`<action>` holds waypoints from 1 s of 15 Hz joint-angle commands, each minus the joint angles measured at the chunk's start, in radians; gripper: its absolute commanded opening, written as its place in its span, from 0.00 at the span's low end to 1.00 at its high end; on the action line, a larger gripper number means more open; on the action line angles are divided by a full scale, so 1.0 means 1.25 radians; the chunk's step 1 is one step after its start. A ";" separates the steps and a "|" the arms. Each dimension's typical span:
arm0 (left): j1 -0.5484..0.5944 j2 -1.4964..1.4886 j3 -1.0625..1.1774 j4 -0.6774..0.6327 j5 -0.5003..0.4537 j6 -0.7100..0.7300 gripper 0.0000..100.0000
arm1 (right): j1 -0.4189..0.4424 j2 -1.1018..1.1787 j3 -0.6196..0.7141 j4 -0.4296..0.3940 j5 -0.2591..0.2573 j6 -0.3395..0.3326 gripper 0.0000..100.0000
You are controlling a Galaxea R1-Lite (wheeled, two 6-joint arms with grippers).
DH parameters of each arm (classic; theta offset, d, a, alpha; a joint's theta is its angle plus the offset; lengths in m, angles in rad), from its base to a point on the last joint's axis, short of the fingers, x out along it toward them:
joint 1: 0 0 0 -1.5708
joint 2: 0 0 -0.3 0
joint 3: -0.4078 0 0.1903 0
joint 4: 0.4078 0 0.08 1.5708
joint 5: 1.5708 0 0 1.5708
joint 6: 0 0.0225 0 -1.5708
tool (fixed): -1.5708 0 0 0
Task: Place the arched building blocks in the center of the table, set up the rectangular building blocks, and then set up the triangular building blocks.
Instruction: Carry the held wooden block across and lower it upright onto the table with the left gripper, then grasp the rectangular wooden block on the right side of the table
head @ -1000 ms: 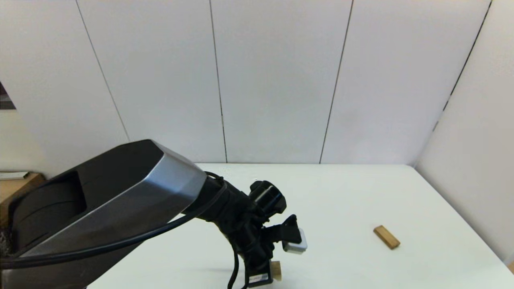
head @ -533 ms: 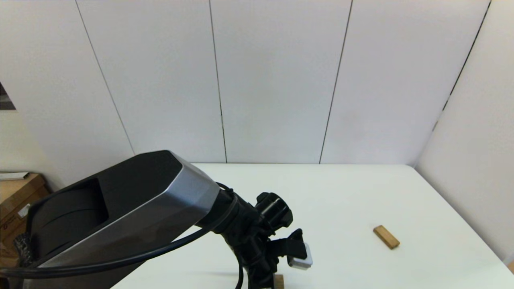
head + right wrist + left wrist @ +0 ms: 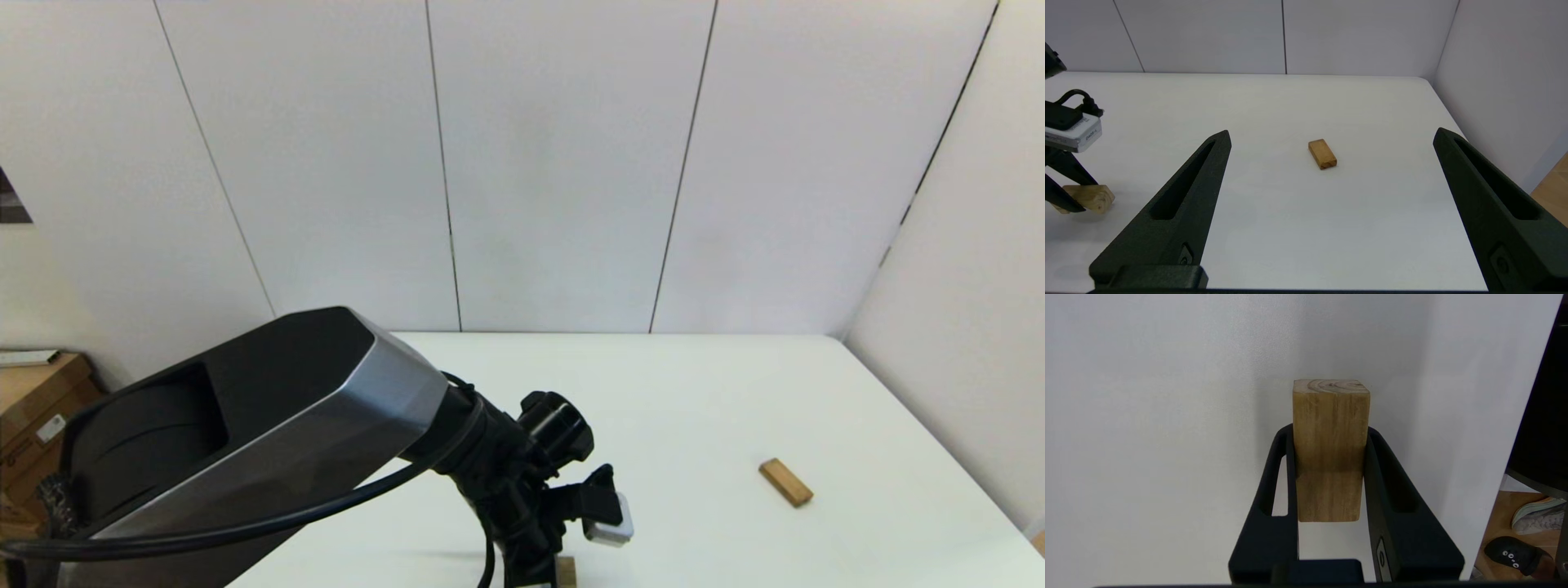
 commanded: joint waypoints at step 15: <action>0.001 0.014 -0.004 -0.045 -0.004 0.014 1.00 | 0.000 0.001 0.000 0.000 0.001 -0.001 1.00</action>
